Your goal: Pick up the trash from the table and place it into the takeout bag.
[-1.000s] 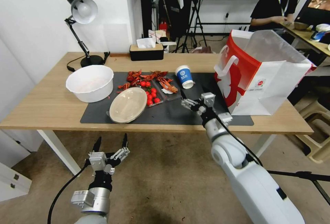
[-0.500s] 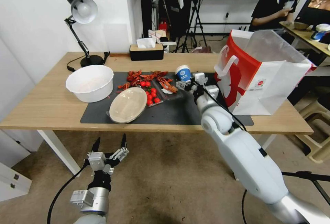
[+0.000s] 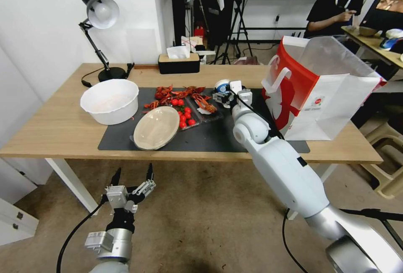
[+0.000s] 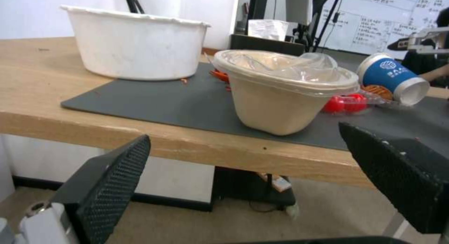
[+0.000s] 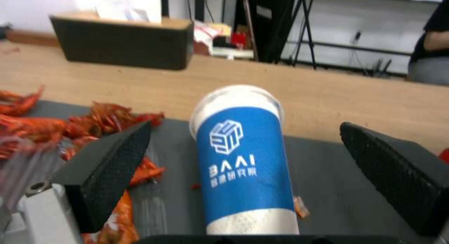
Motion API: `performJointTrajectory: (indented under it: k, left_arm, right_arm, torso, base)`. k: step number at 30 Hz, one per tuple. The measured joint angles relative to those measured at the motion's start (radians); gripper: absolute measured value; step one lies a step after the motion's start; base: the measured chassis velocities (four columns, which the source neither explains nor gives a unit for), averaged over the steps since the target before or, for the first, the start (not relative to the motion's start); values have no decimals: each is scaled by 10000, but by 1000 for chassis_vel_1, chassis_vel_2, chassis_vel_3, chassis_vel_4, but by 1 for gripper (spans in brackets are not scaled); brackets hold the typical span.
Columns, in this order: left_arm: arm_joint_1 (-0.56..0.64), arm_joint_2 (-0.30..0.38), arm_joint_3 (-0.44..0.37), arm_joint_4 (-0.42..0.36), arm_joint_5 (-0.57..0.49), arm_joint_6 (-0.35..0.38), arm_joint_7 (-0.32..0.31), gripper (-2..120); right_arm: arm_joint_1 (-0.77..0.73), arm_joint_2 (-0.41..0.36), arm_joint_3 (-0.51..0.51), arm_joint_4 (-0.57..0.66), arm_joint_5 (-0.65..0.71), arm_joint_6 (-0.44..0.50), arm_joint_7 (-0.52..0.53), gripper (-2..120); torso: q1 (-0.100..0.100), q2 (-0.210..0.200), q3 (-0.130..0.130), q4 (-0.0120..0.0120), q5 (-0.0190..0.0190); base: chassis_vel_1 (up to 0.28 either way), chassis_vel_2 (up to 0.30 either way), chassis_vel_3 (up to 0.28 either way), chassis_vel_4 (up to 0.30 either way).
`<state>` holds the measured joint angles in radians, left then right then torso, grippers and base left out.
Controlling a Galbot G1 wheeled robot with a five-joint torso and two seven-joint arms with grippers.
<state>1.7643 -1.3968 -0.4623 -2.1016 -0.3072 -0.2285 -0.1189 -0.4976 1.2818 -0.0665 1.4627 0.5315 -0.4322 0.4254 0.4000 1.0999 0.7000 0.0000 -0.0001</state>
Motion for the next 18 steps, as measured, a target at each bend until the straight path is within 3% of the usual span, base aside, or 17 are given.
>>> performJointTrajectory:
  k: [18]
  left_arm:
    - [12, -3, 50, 0, 35, 4, -12, 100]
  right_arm:
    - [1324, 535, 149, -1894, 414, -1427, -719, 100]
  torso:
    - [0, 0, 0, 0, 0]
  base:
    - [0, 0, 0, 0]
